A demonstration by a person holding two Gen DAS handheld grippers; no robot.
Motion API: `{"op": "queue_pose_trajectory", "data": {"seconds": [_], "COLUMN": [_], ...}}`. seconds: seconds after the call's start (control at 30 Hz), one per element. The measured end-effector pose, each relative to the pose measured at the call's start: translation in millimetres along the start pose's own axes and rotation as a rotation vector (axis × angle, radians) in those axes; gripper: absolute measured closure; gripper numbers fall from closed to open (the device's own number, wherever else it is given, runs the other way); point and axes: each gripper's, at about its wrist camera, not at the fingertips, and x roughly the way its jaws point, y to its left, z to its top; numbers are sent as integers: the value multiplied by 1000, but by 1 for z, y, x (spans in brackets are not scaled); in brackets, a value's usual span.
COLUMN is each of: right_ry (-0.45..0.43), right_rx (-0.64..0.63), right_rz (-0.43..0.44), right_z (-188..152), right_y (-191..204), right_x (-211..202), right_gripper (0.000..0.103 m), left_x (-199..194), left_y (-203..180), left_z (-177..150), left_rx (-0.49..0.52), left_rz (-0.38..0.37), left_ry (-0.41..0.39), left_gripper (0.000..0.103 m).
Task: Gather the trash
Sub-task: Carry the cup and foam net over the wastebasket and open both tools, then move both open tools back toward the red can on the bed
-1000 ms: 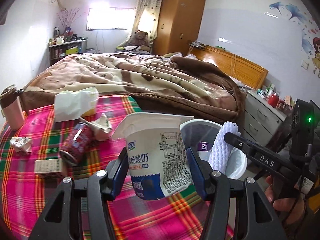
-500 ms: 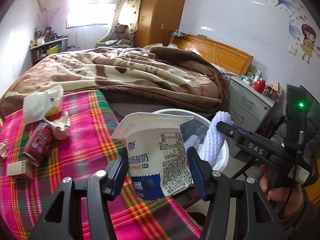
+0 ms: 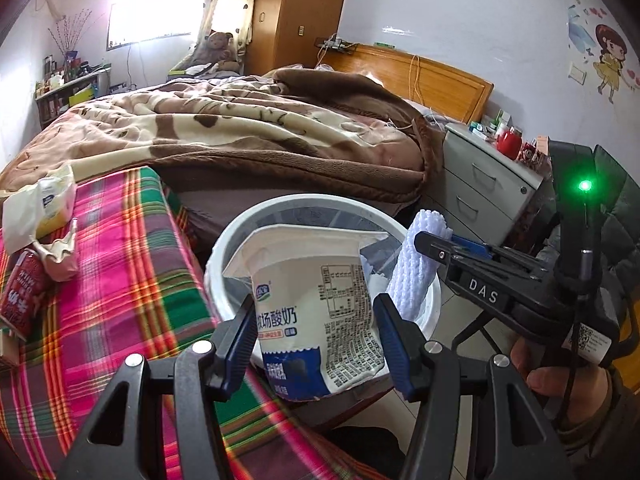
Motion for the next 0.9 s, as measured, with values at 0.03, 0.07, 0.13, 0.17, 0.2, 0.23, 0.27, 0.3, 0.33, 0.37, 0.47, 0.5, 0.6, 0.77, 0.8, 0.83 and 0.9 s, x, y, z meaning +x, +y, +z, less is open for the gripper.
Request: {"op": "queue_pose_trajectory", "data": {"seconds": [0.03,0.07,0.13,0.17,0.2,0.23,0.27,0.3,0.33,0.37,0.47,0.5,0.6,0.77,0.8,0.83,0.9], "right_ry": [5,8,14,19,20,21,26,31,32,32,36,37,32,15,13,11,10], "right_rx": [1,1,0,-3,-4,-6,-9,-12,-14,-19,-23,-20,-10,1,1,3,5], "right_rz": [-3,-7,-13,-16,-17,-21,-24,-27,-28,-30,-32,-28,-21,-11,-11,-9,-3], "right_z": [0,-1,-1,-1,-1,-1,0,0,0,-1,0,0,0,0,1,0,0], "right_y": [-2,-4,-7,-8,-8,-9,-10,-11,-10,-11,-10,-11,-12,-11,-10,-9,-7], "right_x": [1,2,4,5,6,8,9,10,11,11,12,12,10,5,5,4,3], "right_gripper": [73,73,73,73,73,73,72,72,71,70,58,54,49,45,44,43,43], "left_x": [3,5,7,10,13,15,16,17,18,19,18,17,15,9,9,7,3], "left_y": [-1,-4,-7,-8,-9,-10,-10,-10,-11,-11,-9,-10,-8,-5,-4,-3,-1], "left_z": [1,2,2,2,2,2,2,2,1,1,2,3,4,2,2,2,2], "left_rx": [-3,-4,5,7,8,5,1,1,3,4,1,1,-3,-10,-9,-10,-11], "left_rz": [-1,-1,3,3,-1,-2,-1,-1,0,3,10,11,11,7,6,8,9], "left_ry": [5,5,4,10,19,24,28,28,28,30,22,16,11,7,7,6,-1], "left_gripper": [43,43,43,43,43,43,43,43,42,42,34,32,30,30,30,30,30]}}
